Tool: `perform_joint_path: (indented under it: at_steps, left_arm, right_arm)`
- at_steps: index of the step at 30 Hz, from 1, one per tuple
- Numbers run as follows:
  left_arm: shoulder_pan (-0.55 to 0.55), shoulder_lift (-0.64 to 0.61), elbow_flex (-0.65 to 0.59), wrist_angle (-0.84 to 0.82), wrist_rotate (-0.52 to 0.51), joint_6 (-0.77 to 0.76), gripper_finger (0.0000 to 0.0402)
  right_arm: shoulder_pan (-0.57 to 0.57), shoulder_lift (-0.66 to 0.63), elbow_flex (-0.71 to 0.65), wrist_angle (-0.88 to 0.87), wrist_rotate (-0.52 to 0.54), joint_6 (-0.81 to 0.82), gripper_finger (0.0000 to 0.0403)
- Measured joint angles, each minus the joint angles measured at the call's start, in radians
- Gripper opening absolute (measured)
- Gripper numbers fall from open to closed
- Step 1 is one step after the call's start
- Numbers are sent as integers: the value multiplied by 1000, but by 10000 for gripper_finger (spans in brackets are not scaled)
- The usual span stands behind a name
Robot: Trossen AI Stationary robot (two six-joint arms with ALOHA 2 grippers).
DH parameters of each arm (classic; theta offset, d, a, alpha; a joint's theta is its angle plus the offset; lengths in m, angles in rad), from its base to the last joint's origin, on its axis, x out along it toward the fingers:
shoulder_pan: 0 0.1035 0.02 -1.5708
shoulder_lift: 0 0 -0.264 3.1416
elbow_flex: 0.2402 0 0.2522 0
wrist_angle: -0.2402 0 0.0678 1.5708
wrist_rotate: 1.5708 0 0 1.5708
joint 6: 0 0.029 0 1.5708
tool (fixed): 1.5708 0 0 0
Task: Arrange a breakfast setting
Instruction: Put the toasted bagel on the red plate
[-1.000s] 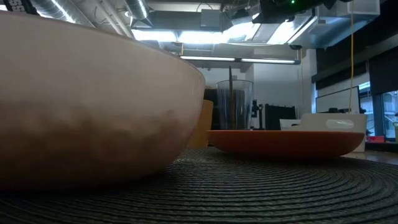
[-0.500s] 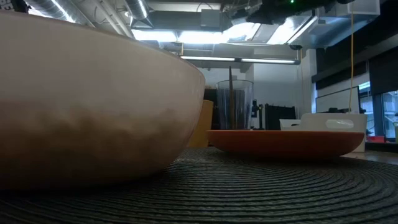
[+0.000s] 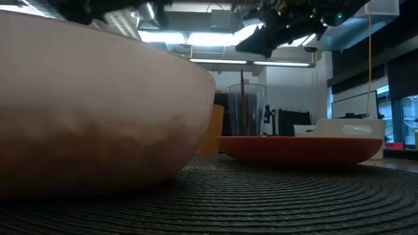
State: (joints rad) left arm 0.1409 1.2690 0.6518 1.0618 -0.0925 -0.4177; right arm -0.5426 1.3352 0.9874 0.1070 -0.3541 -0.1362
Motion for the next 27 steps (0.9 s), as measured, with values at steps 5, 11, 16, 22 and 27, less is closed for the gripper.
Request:
perform_joint_path:
  at_steps: [5, 11, 16, 22, 27]
  left_arm:
    - [37, 2, 144, -95, 87, -15, 0]
    - [112, 2, 279, -189, 248, -25, 0]
    - [166, 0, 359, -263, 328, -25, 0]
    - [219, 0, 374, -281, 372, -29, 0]
    - [251, 1, 375, -286, 380, -71, 0]
  right_arm:
    - [0, 64, 0, -2, -48, -17, 110]
    - [-1, 127, 0, 0, -35, -24, 150]
    - [-1, 178, 10, 9, -26, -31, 135]
    - [-1, 259, 126, -69, 4, -108, 116]
    - [-1, 351, 242, -196, 2, -159, 119]
